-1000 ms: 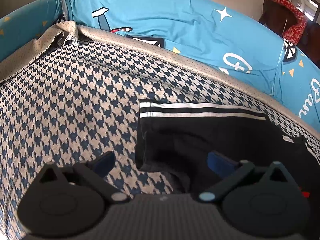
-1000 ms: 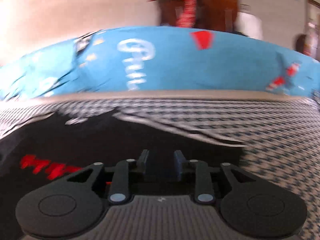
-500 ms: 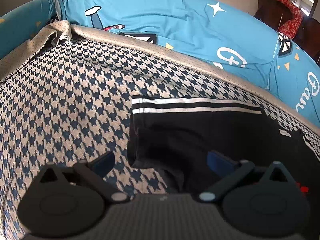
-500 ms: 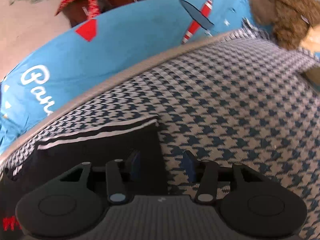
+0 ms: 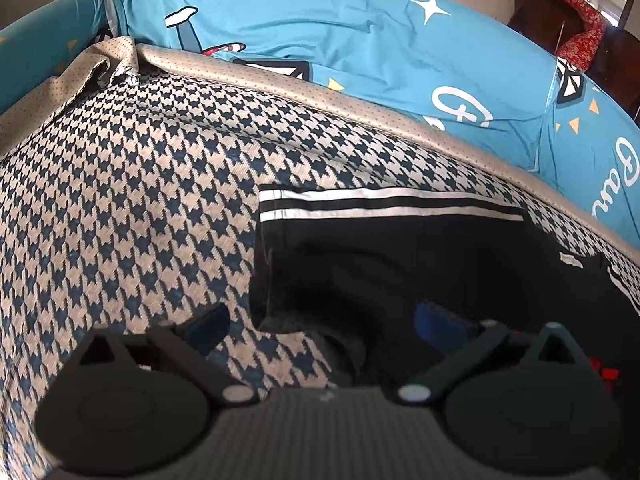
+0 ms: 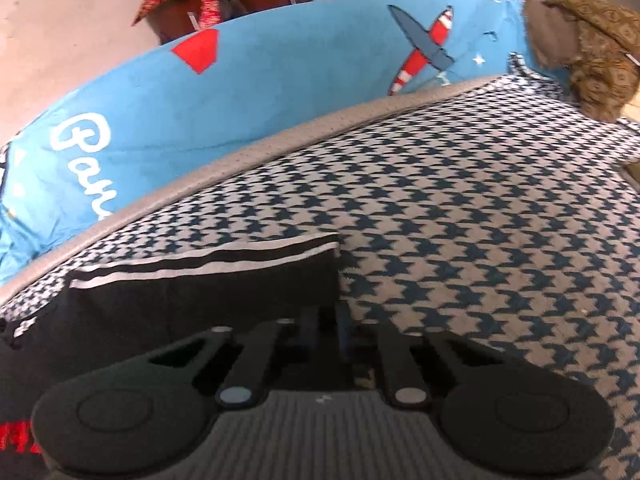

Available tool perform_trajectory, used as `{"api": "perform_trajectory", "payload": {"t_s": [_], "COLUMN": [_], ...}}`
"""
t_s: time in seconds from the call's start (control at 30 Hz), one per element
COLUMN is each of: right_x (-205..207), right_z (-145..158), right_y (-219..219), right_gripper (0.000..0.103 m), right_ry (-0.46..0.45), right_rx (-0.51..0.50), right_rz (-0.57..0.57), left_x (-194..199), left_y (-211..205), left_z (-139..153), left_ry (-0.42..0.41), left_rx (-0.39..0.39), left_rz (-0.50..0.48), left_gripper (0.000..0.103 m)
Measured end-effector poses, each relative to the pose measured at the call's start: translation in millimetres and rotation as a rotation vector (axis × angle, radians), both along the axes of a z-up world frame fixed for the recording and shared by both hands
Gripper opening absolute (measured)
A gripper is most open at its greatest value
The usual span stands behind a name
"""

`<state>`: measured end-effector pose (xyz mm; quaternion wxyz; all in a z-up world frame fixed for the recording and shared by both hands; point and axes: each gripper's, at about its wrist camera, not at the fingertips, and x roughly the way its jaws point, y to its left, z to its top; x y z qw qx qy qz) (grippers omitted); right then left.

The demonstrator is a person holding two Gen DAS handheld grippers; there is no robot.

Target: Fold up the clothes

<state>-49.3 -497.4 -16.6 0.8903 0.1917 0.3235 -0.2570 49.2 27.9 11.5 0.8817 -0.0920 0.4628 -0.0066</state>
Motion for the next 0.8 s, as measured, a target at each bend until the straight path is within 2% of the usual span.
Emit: {"api": "perform_trajectory", "payload": {"t_s": [0.17, 0.33, 0.7, 0.8], "right_x": [-0.6, 4.6, 33.3, 31.6], "right_z": [11.9, 38.0, 4.4, -1.2], "right_y": [6.6, 37.4, 139.1, 152.5], "right_gripper": [0.007, 0.007, 0.008, 0.021], "right_ry": [-0.063, -0.137, 0.037, 0.046], "right_rx": [-0.012, -0.084, -0.274, -0.296], "right_rz": [0.02, 0.14, 0.572, 0.645], "left_x": [0.3, -0.3, 0.4, 0.4], "left_y": [-0.2, -0.9, -1.9, -1.8], "left_z": [0.3, 0.2, -0.5, -0.2], "left_ry": [-0.004, -0.005, -0.006, -0.008], "left_rx": [0.002, 0.004, 0.006, 0.007], "left_rz": [-0.001, -0.004, -0.008, -0.009], "left_gripper": [0.103, 0.103, 0.103, 0.103]}}
